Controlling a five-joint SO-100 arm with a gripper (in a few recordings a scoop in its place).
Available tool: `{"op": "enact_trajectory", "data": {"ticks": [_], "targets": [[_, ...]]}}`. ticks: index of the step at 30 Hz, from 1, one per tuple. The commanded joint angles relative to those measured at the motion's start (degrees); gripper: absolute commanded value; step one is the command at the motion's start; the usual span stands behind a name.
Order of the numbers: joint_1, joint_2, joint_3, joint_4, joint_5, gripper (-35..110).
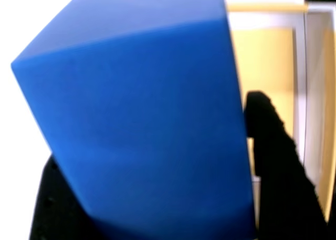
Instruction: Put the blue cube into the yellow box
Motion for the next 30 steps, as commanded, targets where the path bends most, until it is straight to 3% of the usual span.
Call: {"op": "enact_trajectory", "data": {"ticks": [1,7,30], "targets": [[1.8,5.8,1.8,-3.3,-0.4,17],[1.8,9.0,10.1,-6.9,-0.6,17],[3.3,14.5,17.5,-3.4,1.1,18]]}}
